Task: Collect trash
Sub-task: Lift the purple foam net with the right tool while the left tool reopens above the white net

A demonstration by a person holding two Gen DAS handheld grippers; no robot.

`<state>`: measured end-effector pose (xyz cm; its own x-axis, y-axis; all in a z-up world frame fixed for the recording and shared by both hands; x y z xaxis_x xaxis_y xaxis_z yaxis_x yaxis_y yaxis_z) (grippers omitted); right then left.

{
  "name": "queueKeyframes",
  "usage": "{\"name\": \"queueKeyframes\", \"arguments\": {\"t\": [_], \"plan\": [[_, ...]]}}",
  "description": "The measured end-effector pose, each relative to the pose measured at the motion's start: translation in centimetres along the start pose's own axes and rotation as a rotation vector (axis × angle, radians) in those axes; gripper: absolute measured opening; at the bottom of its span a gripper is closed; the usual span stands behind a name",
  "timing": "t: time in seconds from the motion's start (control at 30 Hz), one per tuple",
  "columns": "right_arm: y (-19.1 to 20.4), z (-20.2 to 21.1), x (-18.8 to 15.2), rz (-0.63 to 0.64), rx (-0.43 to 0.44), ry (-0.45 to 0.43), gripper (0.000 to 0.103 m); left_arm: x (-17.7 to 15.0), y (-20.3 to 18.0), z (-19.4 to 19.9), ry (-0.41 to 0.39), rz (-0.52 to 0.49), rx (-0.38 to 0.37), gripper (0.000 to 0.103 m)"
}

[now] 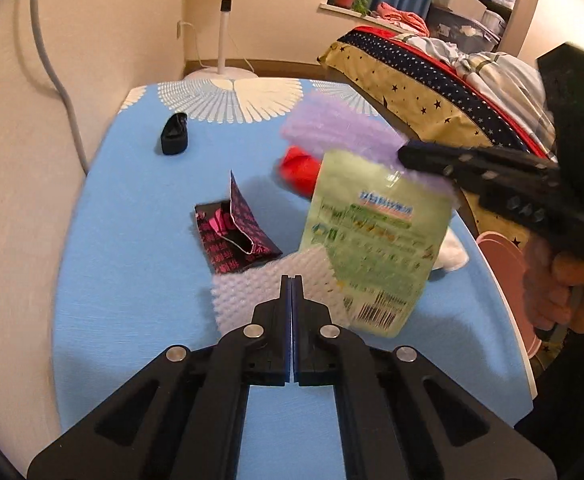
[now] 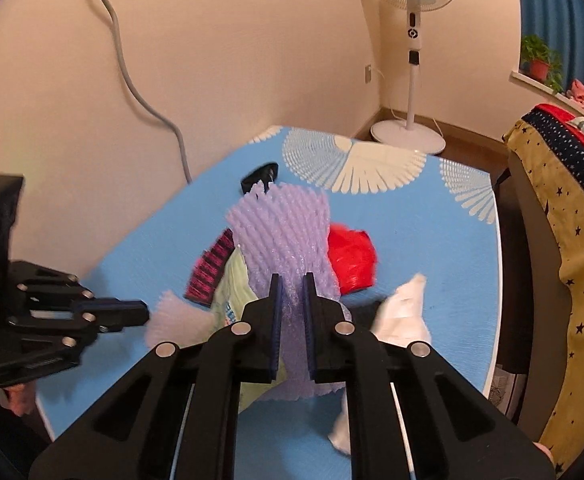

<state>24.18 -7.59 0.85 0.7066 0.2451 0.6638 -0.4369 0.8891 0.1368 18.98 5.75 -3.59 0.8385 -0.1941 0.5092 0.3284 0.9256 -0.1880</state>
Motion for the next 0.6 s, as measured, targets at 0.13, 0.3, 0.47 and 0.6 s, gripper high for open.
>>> {"name": "queueKeyframes", "arguments": {"t": [0.13, 0.3, 0.47, 0.6], "plan": [[0.2, 2.0, 0.2, -0.012, 0.008, -0.029, 0.011, -0.4, -0.2, -0.6, 0.02, -0.015, 0.017, 0.006], [-0.1, 3.2, 0.3, -0.047, 0.027, -0.037, 0.011, -1.2, -0.8, -1.8, 0.059, -0.062, 0.046, 0.047], [-0.4, 4.2, 0.4, -0.068, 0.031, -0.061, 0.011, -1.8, -1.0, -3.7, 0.123, -0.094, 0.083, 0.062], [-0.6, 5.5, 0.3, -0.072, 0.034, -0.082, 0.011, -2.3, -0.7, -4.8, 0.17, -0.107, 0.109, 0.062]]}}
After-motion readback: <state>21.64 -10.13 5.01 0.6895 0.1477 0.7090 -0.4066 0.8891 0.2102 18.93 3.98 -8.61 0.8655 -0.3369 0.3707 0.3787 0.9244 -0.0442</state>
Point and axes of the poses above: each gripper's, at about its wrist camera, not at the fingertips, and z roughly against the way its jaws point, y to its left, x to its top, the point moved 2 cm from there along -z, roughly the way its jaws point, and after that the axes turned 6 degrees about y, right-handed, at the moved point
